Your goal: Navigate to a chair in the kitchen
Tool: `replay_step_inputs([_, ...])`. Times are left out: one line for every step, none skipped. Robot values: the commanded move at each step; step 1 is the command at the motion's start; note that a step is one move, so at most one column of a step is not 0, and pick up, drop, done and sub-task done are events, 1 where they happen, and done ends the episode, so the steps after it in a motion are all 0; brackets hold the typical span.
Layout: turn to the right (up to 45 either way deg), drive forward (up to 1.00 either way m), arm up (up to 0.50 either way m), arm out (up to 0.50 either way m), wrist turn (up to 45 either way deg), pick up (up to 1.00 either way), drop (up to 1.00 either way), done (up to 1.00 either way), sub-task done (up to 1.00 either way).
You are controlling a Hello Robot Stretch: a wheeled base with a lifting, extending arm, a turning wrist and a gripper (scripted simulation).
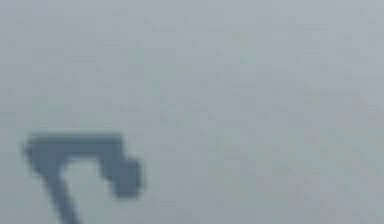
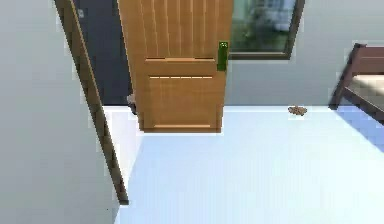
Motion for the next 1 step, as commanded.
replay_step_inputs([45.0,0.00,0.00,0.00,0.0,0.00,0.00,0.00,0.00])
